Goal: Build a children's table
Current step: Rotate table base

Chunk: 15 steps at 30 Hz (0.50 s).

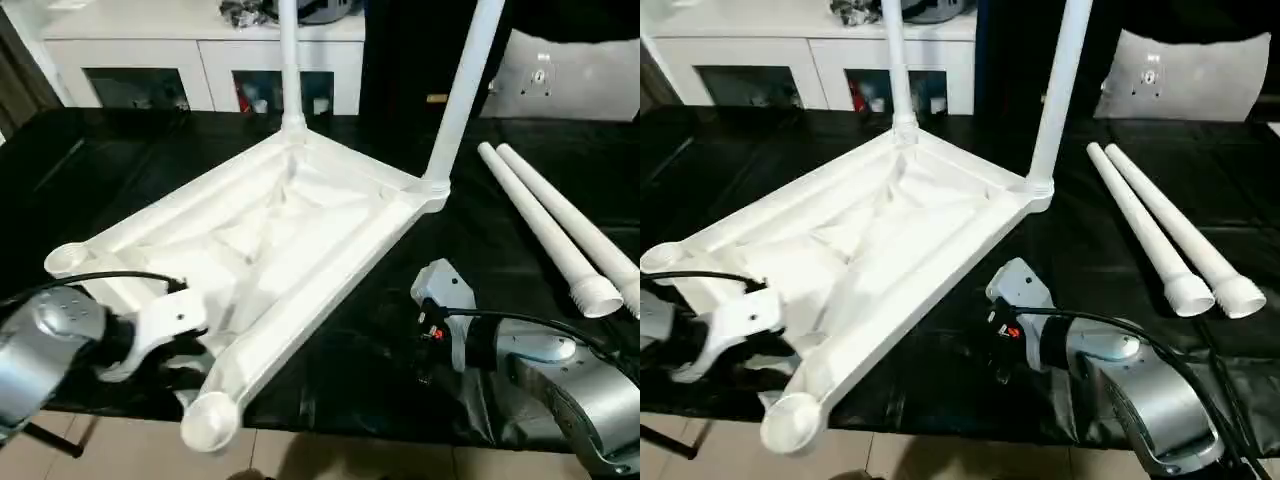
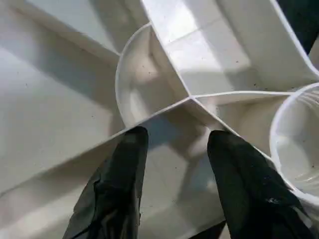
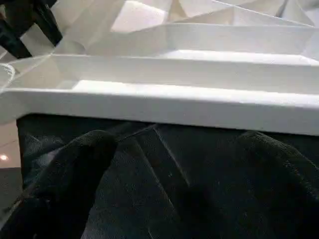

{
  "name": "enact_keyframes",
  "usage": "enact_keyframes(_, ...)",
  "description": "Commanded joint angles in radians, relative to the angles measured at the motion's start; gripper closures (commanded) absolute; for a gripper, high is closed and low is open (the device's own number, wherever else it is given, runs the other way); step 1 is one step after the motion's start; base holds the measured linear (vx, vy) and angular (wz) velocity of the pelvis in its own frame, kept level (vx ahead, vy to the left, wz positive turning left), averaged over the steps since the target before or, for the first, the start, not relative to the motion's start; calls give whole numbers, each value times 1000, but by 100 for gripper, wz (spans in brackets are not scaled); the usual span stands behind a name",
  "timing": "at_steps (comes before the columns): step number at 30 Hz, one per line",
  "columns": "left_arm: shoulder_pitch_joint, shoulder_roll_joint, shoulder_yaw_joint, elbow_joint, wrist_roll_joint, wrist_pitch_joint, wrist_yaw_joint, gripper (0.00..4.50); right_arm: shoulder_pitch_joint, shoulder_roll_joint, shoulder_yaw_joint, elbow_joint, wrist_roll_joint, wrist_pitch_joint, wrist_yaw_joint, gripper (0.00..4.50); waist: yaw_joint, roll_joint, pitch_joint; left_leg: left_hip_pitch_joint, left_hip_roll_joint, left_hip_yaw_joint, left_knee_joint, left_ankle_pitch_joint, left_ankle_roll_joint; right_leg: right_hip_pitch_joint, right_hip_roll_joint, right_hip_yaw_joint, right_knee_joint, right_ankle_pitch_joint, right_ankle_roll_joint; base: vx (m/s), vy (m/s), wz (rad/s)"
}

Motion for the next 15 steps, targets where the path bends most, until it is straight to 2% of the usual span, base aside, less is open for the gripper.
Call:
enact_keyframes(1,-35,-53,-11,0,-14,-9,39,231,-9,7,-6,-8,9,11,-14,0,-6,-26,-49,12,36,3,-84,-259,-3,33,-32,35,-78,-306,-193,0,0,0)
enact_keyframes(2,-46,-81,-10,7,-15,-15,59,231,-10,11,-9,-5,9,12,-18,0,-3,-20,-49,10,35,1,-85,-254,-5,35,-34,36,-74,-311,-191,0,0,0)
enact_keyframes(3,-56,-104,-10,14,-15,-18,75,231,-12,14,-12,0,8,11,-20,0,1,-21,-50,17,35,5,-81,-259,-6,27,-35,37,-78,-333,-183,0,0,0)
enact_keyframes(5,-64,-143,-9,28,-20,-34,92,231,-16,11,-9,9,-12,1,-31,0,1,-18,-50,13,38,3,-84,-263,-18,30,-35,36,-78,-332,-175,0,0,0)
enact_keyframes(6,-66,-149,-12,32,-18,-38,93,231,-17,12,-10,11,-16,0,-36,0,-2,-21,-51,9,37,1,-86,-271,-28,32,-32,34,-78,-320,-164,0,0,0)
enact_keyframes(7,-69,-158,-22,41,-7,-58,95,231,-21,15,-15,17,-21,-2,-48,0,-3,-18,-51,7,34,-1,-87,-279,-32,34,-31,33,-76,-315,-156,0,0,0)
enact_keyframes(8,-71,-162,-27,45,-2,-66,97,231,-22,17,-17,21,-24,-4,-54,0,-7,-24,-50,6,33,-1,-87,-288,-31,34,-30,33,-80,-321,-151,0,0,0)
enact_keyframes(10,-81,-204,-38,78,26,-111,138,231,-26,29,-27,35,-35,-11,-84,0,-9,-25,-52,12,33,0,-84,-303,-31,29,-31,35,-83,-329,-154,0,0,0)
enact_keyframes(11,-86,-222,-37,90,32,-125,152,231,-26,31,-27,38,-40,-17,-92,0,-6,-22,-52,13,33,0,-83,-305,-31,29,-31,35,-83,-330,-157,0,0,0)
enact_keyframes(12,-93,-250,-30,108,35,-135,174,231,-27,34,-29,41,-44,-23,-101,0,-5,-28,-52,13,34,2,-83,-304,-27,29,-31,35,-85,-337,-156,0,0,0)
enact_keyframes(13,-94,-255,-28,109,34,-137,178,231,-26,34,-30,41,-44,-23,-102,0,-3,-27,-52,13,34,2,-83,-300,-26,30,-32,36,-83,-339,-155,0,0,0)
enact_keyframes(14,-108,-309,-15,126,22,-151,214,231,-26,40,-32,42,-52,-28,-114,0,1,-20,-51,11,34,0,-84,-301,-27,32,-34,35,-83,-344,-153,0,0,0)
enact_keyframes(15,-113,-329,-9,131,17,-154,227,231,-27,42,-33,41,-55,-29,-118,0,1,-22,-51,9,34,1,-84,-305,-29,32,-32,33,-86,-353,-149,0,0,0)
